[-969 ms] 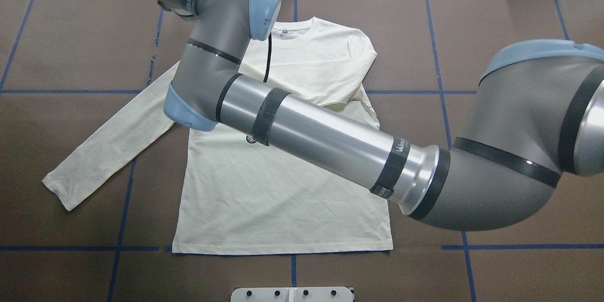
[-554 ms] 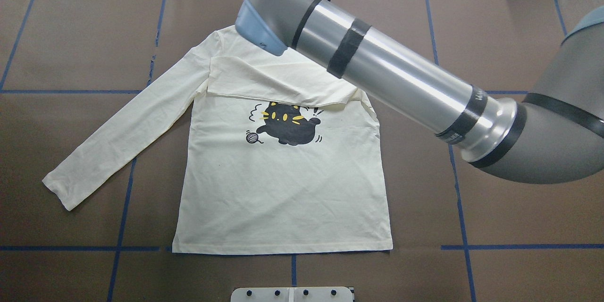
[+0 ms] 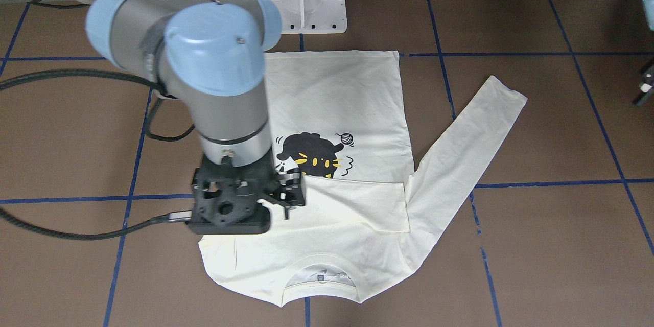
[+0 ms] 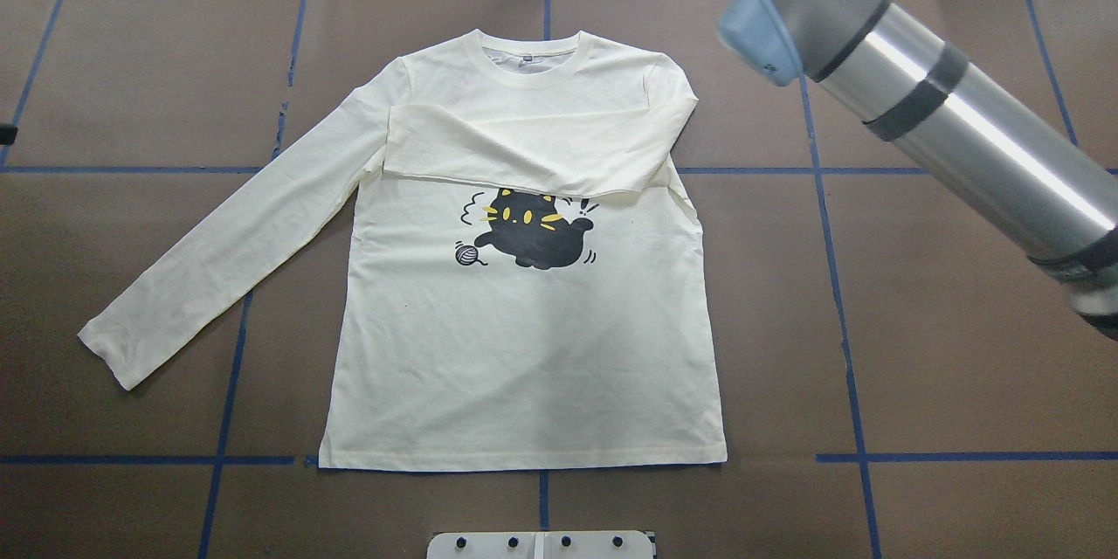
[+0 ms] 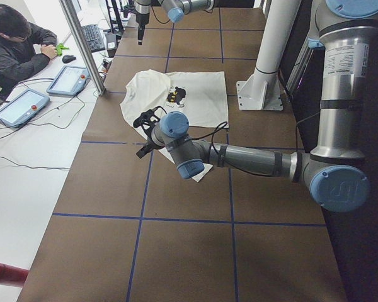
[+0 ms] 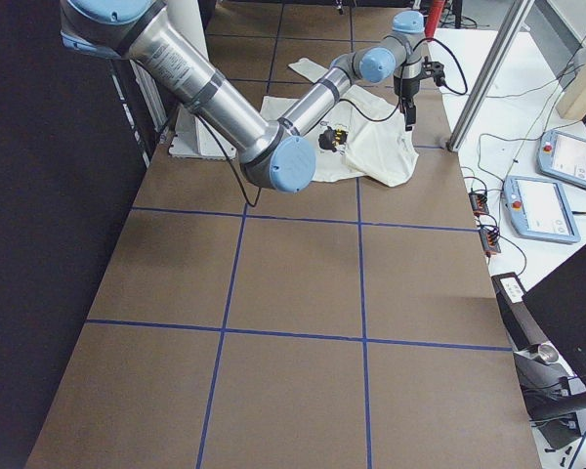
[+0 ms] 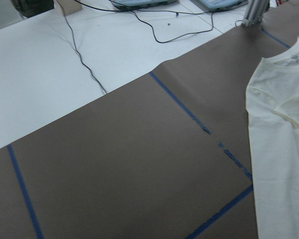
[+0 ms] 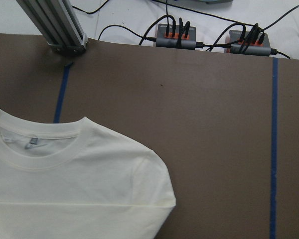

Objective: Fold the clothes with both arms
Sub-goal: 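Release the sleeve and raise the right gripper away from the shirt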

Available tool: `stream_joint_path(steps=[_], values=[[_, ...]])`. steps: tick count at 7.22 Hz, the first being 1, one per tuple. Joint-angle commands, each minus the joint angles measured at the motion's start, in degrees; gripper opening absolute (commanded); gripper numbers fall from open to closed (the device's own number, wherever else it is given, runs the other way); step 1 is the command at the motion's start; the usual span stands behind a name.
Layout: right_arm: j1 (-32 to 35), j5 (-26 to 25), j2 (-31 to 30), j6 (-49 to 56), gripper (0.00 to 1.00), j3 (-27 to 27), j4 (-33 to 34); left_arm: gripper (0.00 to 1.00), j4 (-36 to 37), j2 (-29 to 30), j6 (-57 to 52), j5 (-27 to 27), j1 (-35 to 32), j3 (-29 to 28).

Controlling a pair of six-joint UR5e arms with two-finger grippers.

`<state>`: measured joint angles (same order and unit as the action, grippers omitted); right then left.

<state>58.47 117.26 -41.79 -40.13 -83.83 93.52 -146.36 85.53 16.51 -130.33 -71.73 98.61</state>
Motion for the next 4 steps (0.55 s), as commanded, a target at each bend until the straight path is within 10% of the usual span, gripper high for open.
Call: stream_joint_path(steps=[1, 4], values=[[6.98, 7.5, -13.17, 12.75, 1.0, -8.16, -0.61, 1.0, -0.24, -9.55, 7.35, 12.76, 12.16, 8.05], [11.57, 9.56, -27.61, 21.85, 1.0, -16.34, -2.02, 1.0, 0.46, -11.95, 15.83, 26.16, 31.53, 9.15]])
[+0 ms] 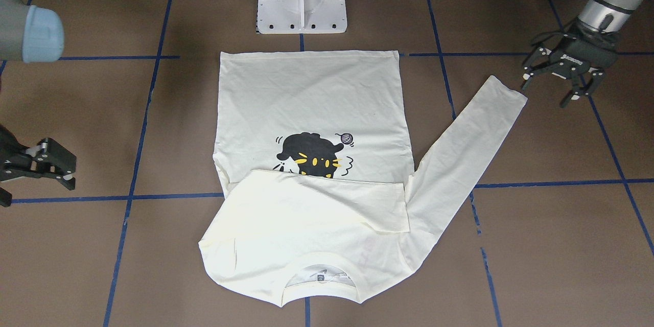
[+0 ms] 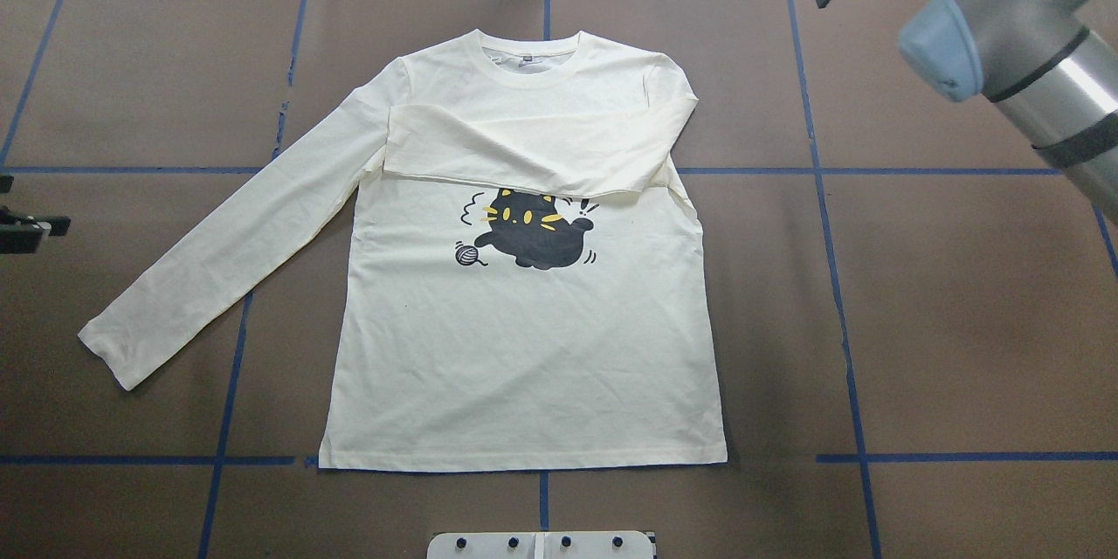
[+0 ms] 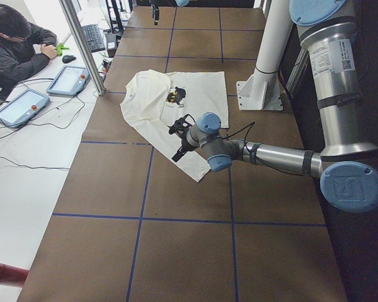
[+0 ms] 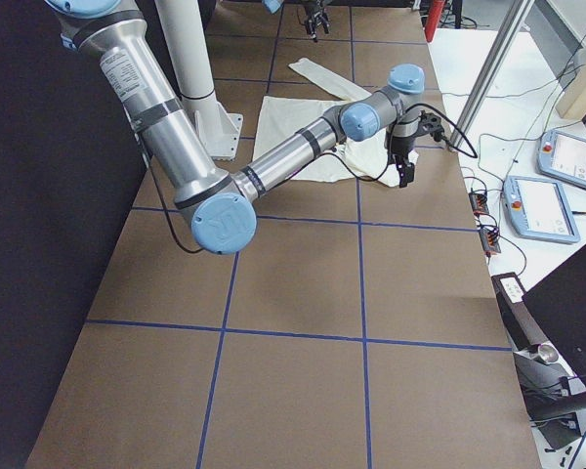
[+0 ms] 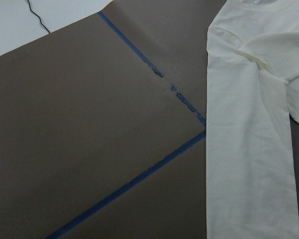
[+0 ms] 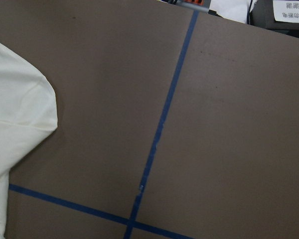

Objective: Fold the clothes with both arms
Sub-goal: 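Release the sleeve and raise the right gripper away from the shirt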

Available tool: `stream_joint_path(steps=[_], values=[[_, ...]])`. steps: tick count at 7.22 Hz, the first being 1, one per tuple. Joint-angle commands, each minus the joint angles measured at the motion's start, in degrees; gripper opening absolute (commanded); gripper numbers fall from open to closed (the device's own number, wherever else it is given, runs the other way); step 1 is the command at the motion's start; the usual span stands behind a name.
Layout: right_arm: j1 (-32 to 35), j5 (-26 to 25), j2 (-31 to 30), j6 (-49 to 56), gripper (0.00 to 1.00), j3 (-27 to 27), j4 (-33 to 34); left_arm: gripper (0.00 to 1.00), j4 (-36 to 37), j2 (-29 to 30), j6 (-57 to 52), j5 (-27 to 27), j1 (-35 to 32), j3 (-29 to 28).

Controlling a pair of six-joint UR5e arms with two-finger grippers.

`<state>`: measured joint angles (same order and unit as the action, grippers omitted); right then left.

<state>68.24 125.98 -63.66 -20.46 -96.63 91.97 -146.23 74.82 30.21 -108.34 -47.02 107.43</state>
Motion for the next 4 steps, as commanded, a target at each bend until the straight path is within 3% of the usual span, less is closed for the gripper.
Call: stream_joint_path(steps=[1, 4], values=[[2.33, 1.02, -7.86, 2.18, 1.0, -5.74, -0.39, 1.0, 0.33, -3.0, 2.31, 5.5, 10.68, 0.24], [2.42, 0.85, -8.75, 1.74, 1.0, -6.55, -0.39, 0.99, 0.41, -5.12, 2.57, 7.44, 17.3, -0.29]])
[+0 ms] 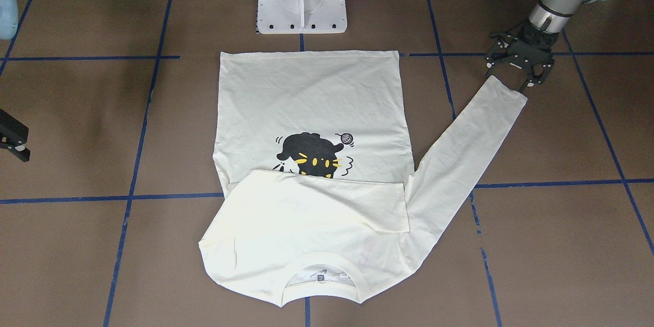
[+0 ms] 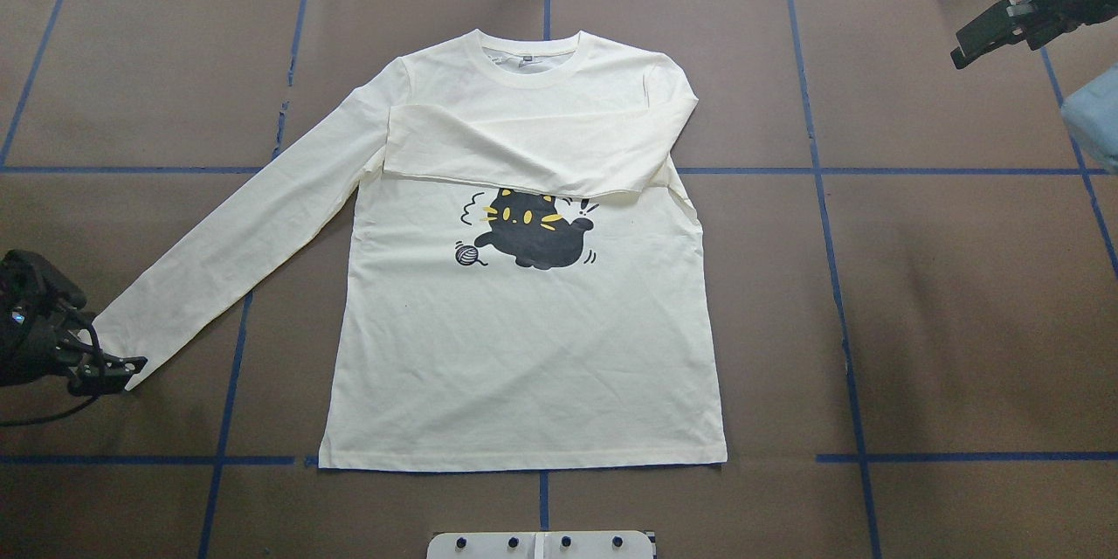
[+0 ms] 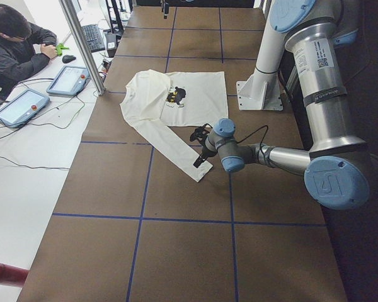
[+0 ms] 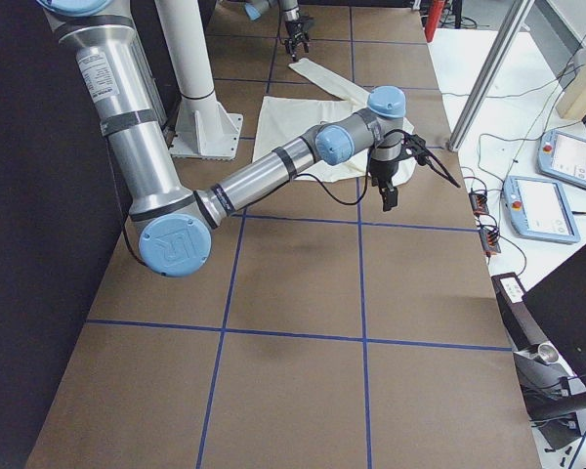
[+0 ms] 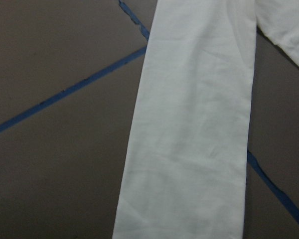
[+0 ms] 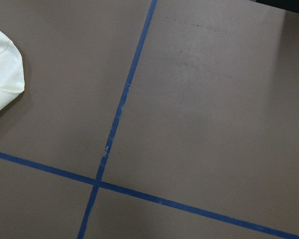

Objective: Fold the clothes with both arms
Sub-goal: 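Lower the left gripper to the other sleeve cuff and grasp it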

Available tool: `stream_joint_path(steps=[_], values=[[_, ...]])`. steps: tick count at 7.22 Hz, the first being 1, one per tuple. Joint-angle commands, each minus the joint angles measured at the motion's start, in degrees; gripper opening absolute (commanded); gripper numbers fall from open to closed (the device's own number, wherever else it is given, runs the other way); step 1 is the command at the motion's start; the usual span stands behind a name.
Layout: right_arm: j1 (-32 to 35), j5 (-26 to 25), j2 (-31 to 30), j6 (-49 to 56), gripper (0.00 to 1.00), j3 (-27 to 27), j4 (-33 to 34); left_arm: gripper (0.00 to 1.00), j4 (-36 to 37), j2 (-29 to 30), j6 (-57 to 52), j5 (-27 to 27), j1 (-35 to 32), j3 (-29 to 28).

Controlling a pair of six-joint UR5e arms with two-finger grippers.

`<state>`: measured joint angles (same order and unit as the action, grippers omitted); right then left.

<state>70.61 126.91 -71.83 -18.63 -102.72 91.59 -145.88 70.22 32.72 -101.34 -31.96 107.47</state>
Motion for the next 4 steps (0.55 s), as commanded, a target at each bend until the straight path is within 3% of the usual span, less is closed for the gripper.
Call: stream_joint_path(steps=[1, 4], values=[[0.06, 0.0, -0.76, -0.35, 1.0, -0.55, -0.09, 0.95, 0.07, -0.52, 0.06, 0.44, 2.78, -0.59], [0.06, -0.09, -0.85, -0.36, 1.0, -0.55, 0.0, 0.74, 0.86, -0.87, -0.03, 0.79, 3.14, -0.86]])
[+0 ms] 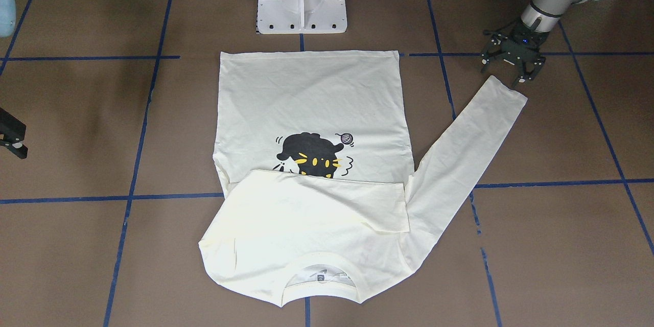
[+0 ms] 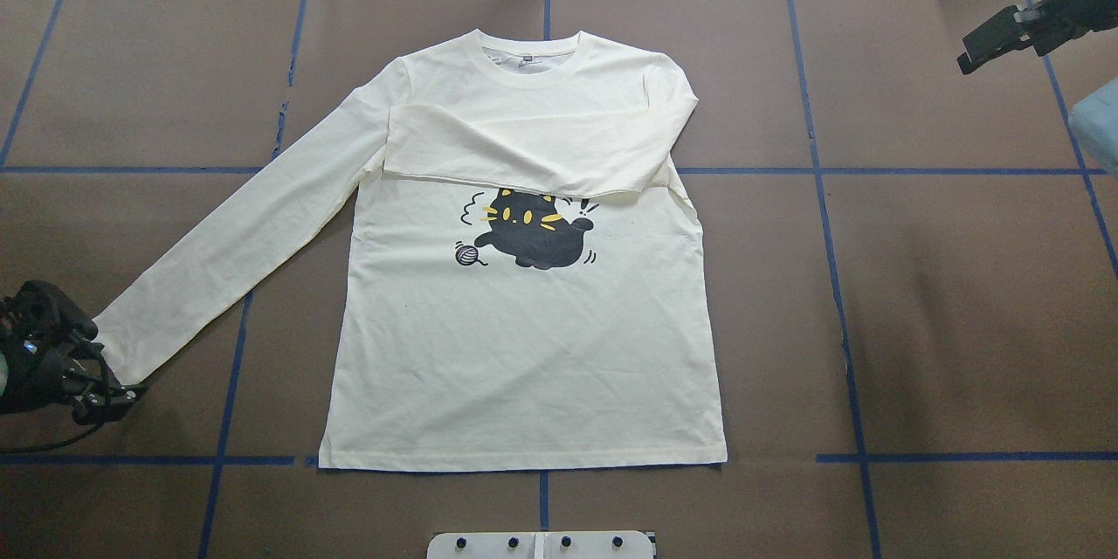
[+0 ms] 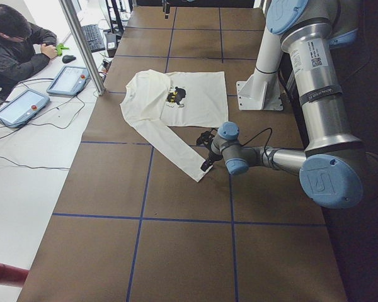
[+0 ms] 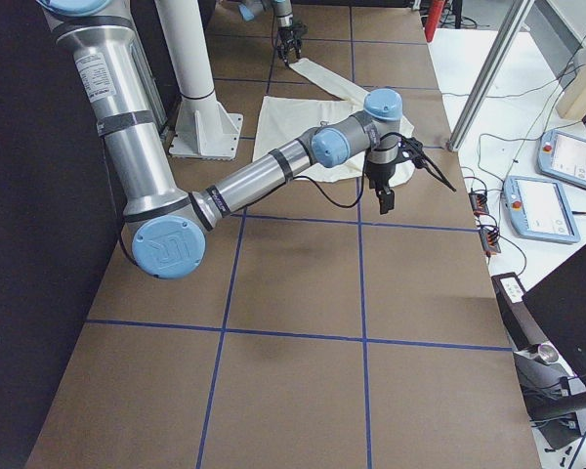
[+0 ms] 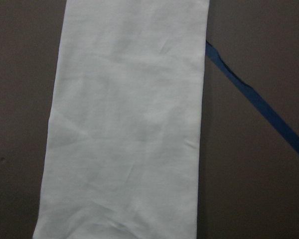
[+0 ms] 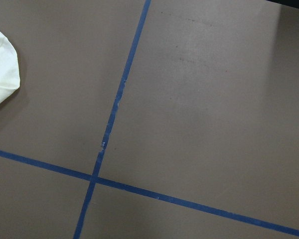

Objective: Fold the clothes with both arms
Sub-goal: 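Lower the left gripper to the other sleeve cuff and grasp it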

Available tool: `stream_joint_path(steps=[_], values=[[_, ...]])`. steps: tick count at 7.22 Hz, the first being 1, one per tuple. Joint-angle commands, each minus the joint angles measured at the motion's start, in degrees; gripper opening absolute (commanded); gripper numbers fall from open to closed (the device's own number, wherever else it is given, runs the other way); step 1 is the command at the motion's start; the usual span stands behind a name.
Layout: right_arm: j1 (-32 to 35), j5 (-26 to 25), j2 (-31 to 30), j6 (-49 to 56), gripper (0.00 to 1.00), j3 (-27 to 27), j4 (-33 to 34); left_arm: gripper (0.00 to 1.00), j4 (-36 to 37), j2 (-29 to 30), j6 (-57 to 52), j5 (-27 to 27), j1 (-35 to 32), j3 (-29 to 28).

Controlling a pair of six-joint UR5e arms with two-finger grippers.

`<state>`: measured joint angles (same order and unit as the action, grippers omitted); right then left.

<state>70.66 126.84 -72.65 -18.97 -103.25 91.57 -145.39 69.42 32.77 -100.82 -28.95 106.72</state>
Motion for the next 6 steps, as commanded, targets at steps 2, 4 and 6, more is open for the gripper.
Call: stream_joint_path(steps=[2, 4, 6], values=[[0.0, -0.01, -0.04, -0.02, 1.0, -0.02, 0.01, 0.74, 0.45, -0.07, -0.07, 1.24, 0.12, -0.2], [0.0, -0.1, -0.04, -0.02, 1.0, -0.02, 0.01, 0.73, 0.63, -0.07, -0.07, 1.24, 0.38, -0.2], [0.0, -0.1, -0.13, -0.1, 1.0, -0.02, 0.01, 0.68, 0.63, 0.02, -0.07, 1.24, 0.47, -0.55]])
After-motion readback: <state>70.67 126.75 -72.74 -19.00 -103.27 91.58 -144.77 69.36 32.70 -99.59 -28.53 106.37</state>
